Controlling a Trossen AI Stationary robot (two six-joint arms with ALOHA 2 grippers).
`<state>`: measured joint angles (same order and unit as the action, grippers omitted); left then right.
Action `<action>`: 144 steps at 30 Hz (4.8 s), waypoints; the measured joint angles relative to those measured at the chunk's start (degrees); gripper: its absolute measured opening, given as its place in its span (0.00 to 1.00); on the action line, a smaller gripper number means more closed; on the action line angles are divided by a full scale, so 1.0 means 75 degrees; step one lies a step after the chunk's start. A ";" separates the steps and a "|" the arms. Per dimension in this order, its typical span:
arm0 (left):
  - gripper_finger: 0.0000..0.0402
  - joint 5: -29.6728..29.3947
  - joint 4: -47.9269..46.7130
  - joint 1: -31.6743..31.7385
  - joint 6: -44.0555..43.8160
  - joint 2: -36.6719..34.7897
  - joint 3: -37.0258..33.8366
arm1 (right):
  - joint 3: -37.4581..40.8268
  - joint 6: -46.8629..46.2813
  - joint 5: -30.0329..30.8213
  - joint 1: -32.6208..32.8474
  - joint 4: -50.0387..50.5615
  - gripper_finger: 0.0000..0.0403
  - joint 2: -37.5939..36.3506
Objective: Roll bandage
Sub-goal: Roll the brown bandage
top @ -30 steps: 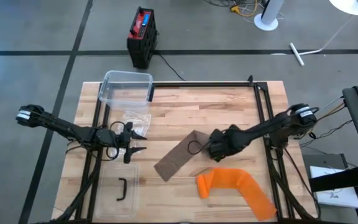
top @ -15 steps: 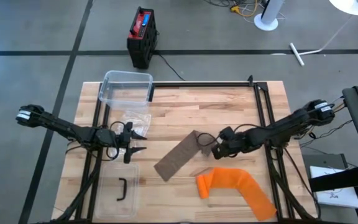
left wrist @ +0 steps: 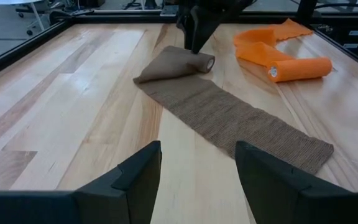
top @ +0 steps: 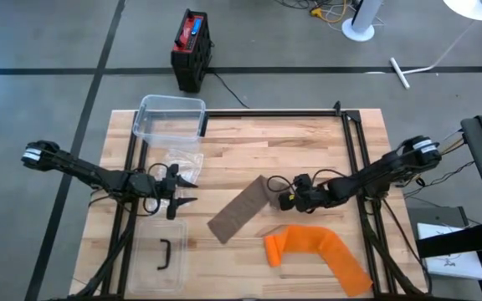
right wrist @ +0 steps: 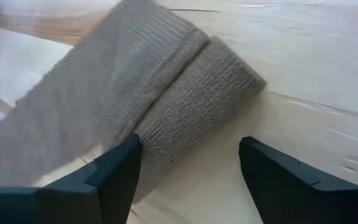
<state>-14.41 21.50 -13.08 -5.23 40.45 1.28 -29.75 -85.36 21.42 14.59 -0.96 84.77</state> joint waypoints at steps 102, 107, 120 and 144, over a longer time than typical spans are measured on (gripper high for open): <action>0.50 -0.0400 0.5600 0.0009 -0.0971 0.0552 0.0000 | -0.4008 1.2036 -0.0046 -0.1414 -0.0090 0.07 -0.0883; 0.50 -0.0358 0.6064 0.0009 -0.0717 0.0929 0.0277 | -0.4587 1.2195 -0.0042 -0.1207 -0.0003 0.05 -0.0732; 0.50 -0.1165 0.4248 0.0009 -0.0292 0.2727 0.1951 | -0.6050 1.2452 0.0212 -0.1145 0.1008 0.06 -0.0271; 0.47 -0.2723 0.1773 0.0150 0.1121 0.4019 0.4303 | -0.6368 1.2385 -0.0091 -0.1026 0.1323 0.07 -0.0286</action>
<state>-34.84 34.80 -11.96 3.18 70.59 33.55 -77.52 7.53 20.74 6.90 8.96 82.63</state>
